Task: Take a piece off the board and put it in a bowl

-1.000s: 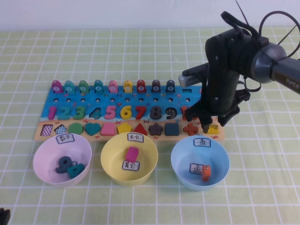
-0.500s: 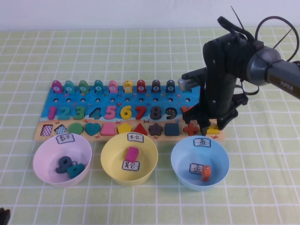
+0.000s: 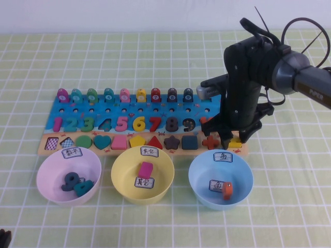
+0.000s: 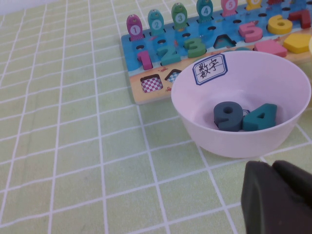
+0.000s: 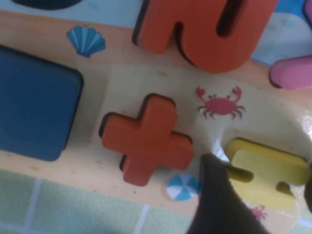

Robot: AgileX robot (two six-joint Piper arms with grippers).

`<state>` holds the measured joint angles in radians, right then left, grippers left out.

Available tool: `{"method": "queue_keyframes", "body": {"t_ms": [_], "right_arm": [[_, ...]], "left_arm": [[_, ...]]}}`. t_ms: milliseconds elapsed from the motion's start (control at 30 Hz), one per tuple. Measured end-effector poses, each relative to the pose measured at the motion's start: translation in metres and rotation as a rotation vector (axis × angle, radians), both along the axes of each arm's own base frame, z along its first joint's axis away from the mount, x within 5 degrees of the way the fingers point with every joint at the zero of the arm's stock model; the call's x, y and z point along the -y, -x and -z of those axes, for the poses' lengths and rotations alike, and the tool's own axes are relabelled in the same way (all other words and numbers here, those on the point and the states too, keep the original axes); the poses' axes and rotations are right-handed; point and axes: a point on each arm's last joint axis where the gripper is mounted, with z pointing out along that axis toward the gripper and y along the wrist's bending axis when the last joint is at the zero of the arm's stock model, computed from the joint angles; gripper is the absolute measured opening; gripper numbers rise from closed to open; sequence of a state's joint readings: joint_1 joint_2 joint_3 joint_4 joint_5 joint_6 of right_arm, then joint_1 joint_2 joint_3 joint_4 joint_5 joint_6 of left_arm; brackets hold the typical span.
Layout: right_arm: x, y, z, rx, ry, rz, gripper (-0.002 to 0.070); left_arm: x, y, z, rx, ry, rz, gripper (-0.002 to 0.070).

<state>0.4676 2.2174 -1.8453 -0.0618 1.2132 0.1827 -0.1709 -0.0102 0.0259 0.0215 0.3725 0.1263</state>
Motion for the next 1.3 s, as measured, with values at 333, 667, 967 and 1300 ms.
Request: {"method": "queue_keyframes", "body": {"t_ms": [333,667,967,1300], "right_arm": [[0.000,0.000,-0.001,0.003,0.000,0.000,0.0321],[0.001,-0.001,-0.001,0.007,0.005,-0.002,0.0321],[0.001,0.000,-0.005,0.014,0.006,-0.003,0.0321],[-0.002,-0.008,-0.041,0.118,-0.033,-0.009,0.0321]], "left_arm": [[0.000,0.000,0.000,0.000,0.000,0.000,-0.0004],[0.000,0.000,0.000,0.000,0.000,0.000,-0.0004],[0.000,0.000,0.000,0.000,0.000,0.000,-0.0004],[0.000,0.000,0.000,0.000,0.000,0.000,-0.0004]]}}
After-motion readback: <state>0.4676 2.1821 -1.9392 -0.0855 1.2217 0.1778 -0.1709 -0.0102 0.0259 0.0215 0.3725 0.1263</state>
